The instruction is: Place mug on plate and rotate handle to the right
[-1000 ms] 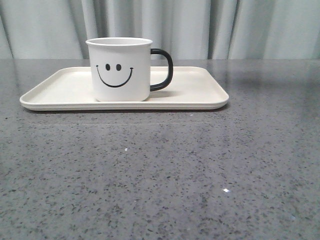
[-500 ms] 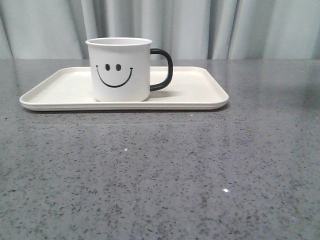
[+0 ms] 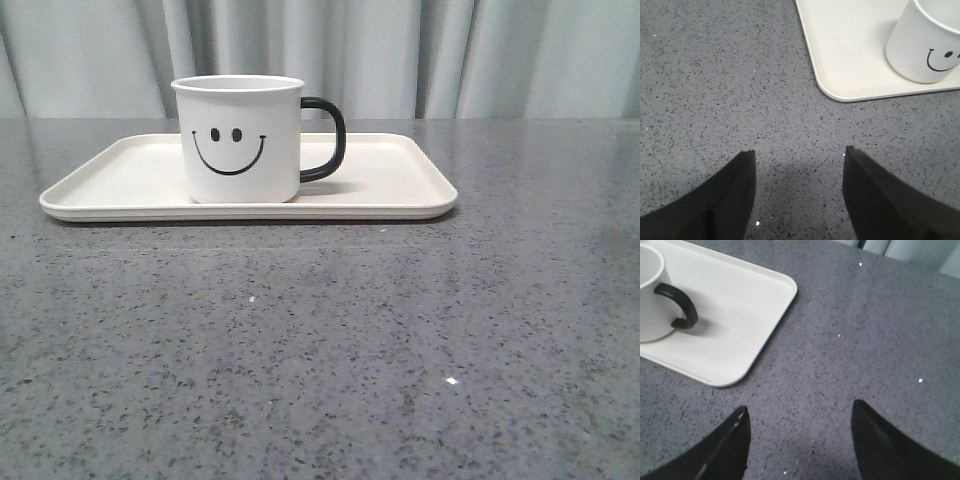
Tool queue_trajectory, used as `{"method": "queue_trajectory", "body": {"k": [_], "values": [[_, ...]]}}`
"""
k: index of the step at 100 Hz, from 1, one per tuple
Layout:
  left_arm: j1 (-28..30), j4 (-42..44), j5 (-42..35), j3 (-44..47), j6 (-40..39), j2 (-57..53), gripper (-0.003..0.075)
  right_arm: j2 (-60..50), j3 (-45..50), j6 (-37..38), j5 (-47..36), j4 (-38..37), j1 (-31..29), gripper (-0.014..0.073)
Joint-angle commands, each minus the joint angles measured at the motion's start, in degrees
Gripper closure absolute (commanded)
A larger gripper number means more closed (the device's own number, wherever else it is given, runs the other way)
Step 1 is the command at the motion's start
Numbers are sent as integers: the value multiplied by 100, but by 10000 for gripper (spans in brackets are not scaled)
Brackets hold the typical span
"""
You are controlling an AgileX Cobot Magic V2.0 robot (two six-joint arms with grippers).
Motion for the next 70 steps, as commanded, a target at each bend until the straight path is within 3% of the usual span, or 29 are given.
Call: {"method": "queue_trajectory", "body": {"k": [1,45,57,70], "values": [[-5,-26,-349,-152,-38,-26,331,-348,211,249,-465,83,-40,141],[-5,-26,-349,-152,-38,-26,332,-1001,841,413,-618,65,-40,153],[-5,-26,-349,-152,-38,-26,358,-1001,841,413,-599,65,-40,273],[-5,-26,-359,-152,-38,-26,484,-1001,841,413,-599,65,-40,490]]}}
